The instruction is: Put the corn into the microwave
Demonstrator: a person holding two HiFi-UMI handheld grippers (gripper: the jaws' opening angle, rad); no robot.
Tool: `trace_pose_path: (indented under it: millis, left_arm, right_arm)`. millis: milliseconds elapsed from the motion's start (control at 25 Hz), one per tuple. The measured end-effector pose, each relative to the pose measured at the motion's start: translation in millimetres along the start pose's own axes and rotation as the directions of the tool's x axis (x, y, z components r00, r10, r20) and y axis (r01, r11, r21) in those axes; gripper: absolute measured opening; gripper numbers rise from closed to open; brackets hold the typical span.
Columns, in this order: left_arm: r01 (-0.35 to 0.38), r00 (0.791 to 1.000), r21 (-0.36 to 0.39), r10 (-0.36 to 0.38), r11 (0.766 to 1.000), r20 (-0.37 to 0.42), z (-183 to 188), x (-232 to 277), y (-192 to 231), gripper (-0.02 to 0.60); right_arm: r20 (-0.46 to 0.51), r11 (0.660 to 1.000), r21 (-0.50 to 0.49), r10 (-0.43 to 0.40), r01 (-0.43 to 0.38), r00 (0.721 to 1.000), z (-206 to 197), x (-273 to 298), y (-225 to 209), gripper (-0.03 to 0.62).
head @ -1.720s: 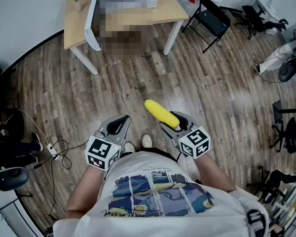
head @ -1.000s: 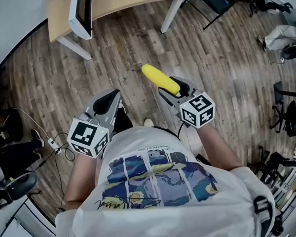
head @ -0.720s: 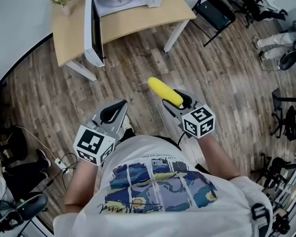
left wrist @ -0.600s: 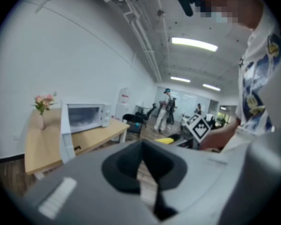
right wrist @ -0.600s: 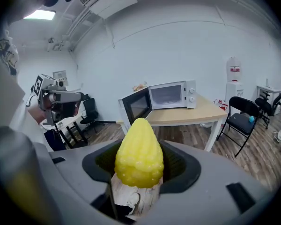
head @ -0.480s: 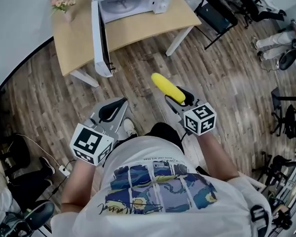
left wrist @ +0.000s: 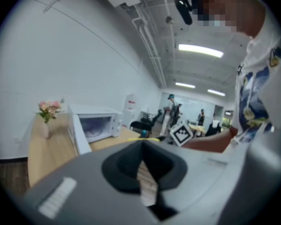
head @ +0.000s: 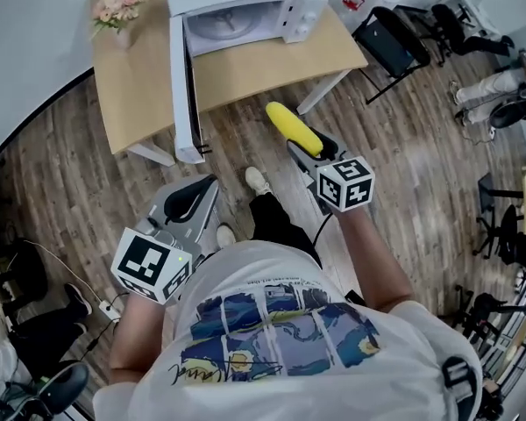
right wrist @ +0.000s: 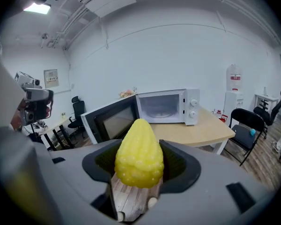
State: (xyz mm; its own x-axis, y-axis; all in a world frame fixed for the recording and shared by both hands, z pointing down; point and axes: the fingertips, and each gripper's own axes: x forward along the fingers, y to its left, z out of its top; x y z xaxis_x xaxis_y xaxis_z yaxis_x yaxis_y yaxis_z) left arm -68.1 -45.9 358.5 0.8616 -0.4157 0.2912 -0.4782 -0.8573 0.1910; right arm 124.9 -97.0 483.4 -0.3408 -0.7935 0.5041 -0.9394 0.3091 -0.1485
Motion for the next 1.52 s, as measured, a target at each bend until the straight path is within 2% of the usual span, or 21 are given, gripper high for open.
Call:
trace_pose_path:
  millis: [400,760,960,1240,1520]
  left_arm:
    - [-0.155,0.988,-0.035,0.155,0.987,0.008,50.0,63.1,56.1,0.011]
    - [-0.265,0.964,-0.058,0.265,0.962,-0.006,75.0,105.1,89.1,0.011]
    - [-0.346,0.938,-0.082,0.346,0.935,-0.009,80.4,111.1,104.2,0.011]
    - [-0.469,0.883,-0.132,0.469,0.873,-0.028,76.8,101.5,125.4,0.010]
    - [-0.530,0.846,-0.161,0.530,0.832,-0.048,72.8,96.0,141.6,0.010]
  right_arm:
    - [-0.020,0.991,-0.100,0.087,-0.089,0.996,72.8,115.3,-80.4,0.240]
    - [-0.057,0.973,-0.166,0.154,-0.162,0.986,101.7,220.2,-120.3,0.240]
    - [-0.087,0.967,-0.183,0.166,-0.179,0.982,106.4,270.7,-134.1,0.240]
    - [-0.111,0.959,-0.206,0.176,-0.196,0.978,113.4,336.9,-137.5,0.241]
    - [-0.127,0.951,-0.239,0.169,-0.195,0.978,119.5,386.6,-137.0,0.239]
